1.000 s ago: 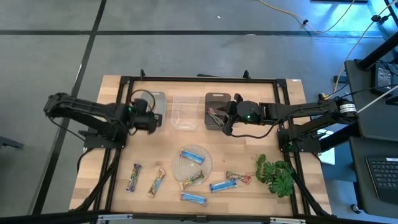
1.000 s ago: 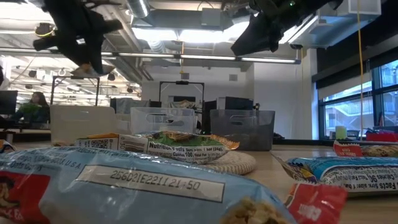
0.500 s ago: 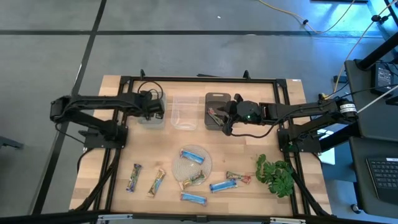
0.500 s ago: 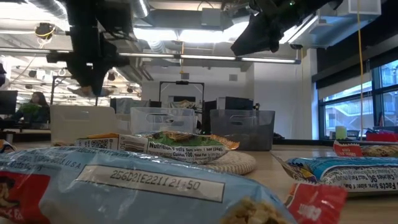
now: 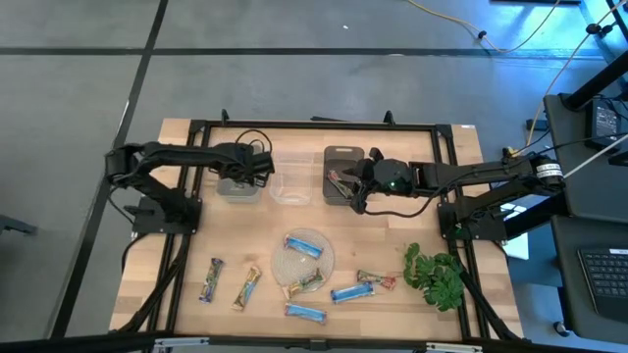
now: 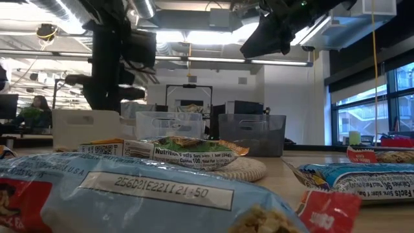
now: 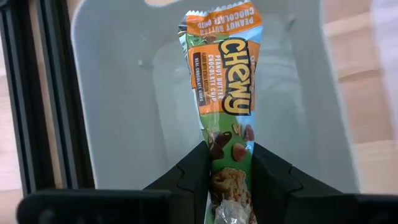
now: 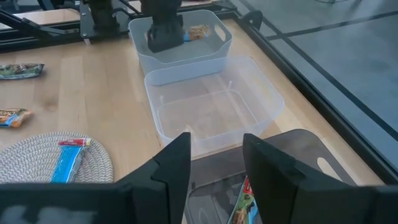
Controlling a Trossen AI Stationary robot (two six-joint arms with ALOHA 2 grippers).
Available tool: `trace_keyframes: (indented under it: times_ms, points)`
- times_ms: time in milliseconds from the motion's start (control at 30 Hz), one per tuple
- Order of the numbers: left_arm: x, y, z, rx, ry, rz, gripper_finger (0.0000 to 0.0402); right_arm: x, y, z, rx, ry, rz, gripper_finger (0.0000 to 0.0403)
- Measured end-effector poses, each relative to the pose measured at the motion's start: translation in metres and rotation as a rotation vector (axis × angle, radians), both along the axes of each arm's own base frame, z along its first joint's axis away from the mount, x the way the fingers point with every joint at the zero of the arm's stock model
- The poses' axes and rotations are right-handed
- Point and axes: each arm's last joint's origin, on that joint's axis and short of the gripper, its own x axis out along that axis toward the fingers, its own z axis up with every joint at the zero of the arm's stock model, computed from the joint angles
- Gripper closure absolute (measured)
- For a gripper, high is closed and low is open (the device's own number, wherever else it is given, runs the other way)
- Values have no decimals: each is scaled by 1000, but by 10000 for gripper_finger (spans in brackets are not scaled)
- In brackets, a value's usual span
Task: Pick and place Granola Bars by type
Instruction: Put the yellow granola bar into the gray bin
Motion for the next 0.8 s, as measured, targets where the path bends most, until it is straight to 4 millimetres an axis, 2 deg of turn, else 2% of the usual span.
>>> trace_keyframes:
  times_ms: [233, 800]
  points:
    - [3, 4, -12, -12, 67, -12, 316, 0, 0, 0, 0, 1, 0, 253]
    - [3, 5, -12, 26, 85, -15, 315, 0, 0, 0, 0, 1, 0, 253]
